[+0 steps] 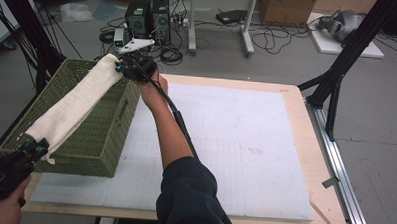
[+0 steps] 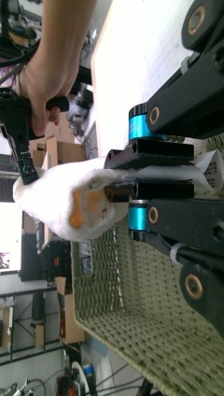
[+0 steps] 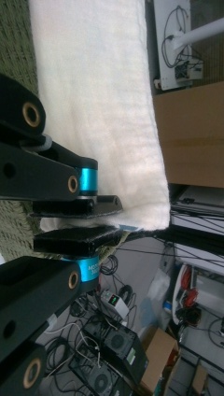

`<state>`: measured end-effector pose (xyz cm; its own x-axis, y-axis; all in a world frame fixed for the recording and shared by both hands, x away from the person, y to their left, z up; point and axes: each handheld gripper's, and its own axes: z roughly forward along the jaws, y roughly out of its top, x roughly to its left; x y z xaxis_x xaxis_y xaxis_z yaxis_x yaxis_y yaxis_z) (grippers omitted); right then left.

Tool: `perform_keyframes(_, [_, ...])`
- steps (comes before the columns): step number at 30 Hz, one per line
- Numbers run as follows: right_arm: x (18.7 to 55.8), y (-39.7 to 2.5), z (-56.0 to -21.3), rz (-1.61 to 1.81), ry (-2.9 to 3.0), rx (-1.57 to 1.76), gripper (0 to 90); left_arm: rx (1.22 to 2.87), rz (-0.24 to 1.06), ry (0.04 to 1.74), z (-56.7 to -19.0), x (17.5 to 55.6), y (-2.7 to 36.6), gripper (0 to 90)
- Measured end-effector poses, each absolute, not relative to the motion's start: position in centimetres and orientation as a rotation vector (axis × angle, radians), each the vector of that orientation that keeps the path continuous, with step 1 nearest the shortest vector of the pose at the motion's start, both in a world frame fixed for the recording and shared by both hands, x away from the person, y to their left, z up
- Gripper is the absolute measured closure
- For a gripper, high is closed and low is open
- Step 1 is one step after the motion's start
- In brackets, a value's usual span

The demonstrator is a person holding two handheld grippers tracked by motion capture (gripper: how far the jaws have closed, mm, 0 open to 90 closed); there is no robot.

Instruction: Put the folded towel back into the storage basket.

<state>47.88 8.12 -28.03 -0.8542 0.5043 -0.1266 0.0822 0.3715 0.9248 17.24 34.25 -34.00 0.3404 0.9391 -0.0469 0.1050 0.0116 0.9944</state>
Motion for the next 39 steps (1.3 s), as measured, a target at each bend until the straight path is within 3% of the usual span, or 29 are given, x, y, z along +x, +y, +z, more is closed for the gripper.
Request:
perform_keyframes(19, [48.5, 11.2, -29.2, 1.437, 2.23, 0.584, 81.9, 1.427, 0.936, 1.181, -34.2, 19.5, 37.3, 80.8])
perform_keyframes(20, [48.4, 11.6, -29.4, 1.425, 2.221, 0.589, 74.5, 1.423, 0.948, 1.21, -34.3, 19.8, 37.5, 73.0])
perform_keyframes(22, [48.2, 11.9, -29.6, 1.38, 2.16, 0.629, 53.2, 1.376, 0.945, 1.261, -34.3, 20.1, 37.8, 36.7])
perform_keyframes(25, [48.0, 11.4, -29.1, 1.401, 2.147, 0.655, 51.0, 1.36, 1.011, 1.243, -33.8, 19.3, 37.6, 24.5])
perform_keyframes(34, [47.0, 7.2, -27.7, 1.476, 2.188, 0.652, 45.0, 1.352, 0.924, 1.13, -32.6, 19.1, 35.9, 23.4])
perform_keyframes(39, [46.4, 3.8, -27.5, 1.488, 2.23, 0.691, 25.9, 1.4, 0.823, 1.089, -32.8, 19.9, 33.9, 17.0])
